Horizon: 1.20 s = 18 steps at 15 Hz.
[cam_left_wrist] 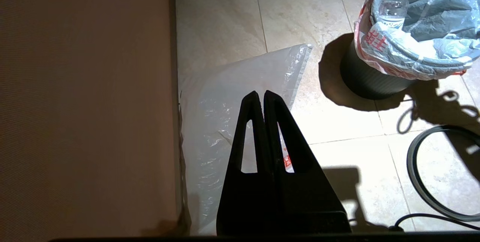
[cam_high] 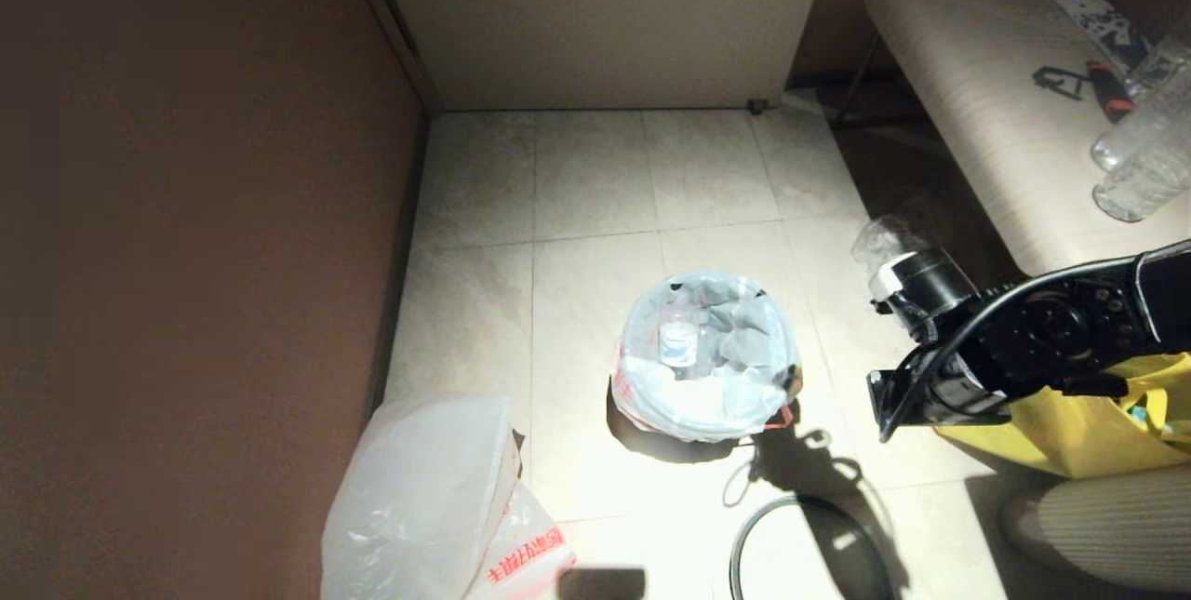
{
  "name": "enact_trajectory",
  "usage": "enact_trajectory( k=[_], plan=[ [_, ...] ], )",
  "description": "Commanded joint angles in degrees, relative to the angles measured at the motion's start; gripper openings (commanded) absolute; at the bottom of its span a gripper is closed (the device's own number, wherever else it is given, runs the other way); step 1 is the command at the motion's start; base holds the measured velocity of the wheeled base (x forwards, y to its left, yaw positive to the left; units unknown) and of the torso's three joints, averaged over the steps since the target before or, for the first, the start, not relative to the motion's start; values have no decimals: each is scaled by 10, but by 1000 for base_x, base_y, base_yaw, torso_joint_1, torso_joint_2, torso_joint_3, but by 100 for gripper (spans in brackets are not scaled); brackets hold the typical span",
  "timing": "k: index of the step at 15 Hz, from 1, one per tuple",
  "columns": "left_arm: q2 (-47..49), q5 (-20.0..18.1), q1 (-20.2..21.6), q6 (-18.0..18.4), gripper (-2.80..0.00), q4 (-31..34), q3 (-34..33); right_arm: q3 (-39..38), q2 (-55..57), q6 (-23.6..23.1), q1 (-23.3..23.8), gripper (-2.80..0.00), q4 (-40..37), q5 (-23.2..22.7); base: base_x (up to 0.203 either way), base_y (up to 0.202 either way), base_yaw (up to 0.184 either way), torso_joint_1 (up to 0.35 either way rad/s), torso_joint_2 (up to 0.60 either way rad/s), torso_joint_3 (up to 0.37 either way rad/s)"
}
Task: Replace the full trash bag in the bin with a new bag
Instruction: Place the trash can ring on the floor
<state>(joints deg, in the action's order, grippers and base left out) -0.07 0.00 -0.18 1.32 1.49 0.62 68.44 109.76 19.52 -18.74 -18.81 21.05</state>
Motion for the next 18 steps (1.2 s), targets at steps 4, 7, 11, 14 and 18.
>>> enact_trajectory(
  k=[4,7,11,14,18],
  plan=[
    [1,0,0,0,-280,0,0,-5,88,14,26,-280,50,-3,0,0,0,0,0,0],
    [1,0,0,0,-280,0,0,-4,123,5,67,-280,101,-28,0,0,0,0,0,0],
    [0,0,0,0,-280,0,0,-1,149,-32,114,-280,126,-97,0,0,0,0,0,0],
    [0,1,0,0,-280,0,0,-1,190,-56,129,-280,179,-114,0,0,0,0,0,0],
    [0,0,0,0,-280,0,0,-2,197,-56,130,-280,220,-182,0,0,0,0,0,0]
  ],
)
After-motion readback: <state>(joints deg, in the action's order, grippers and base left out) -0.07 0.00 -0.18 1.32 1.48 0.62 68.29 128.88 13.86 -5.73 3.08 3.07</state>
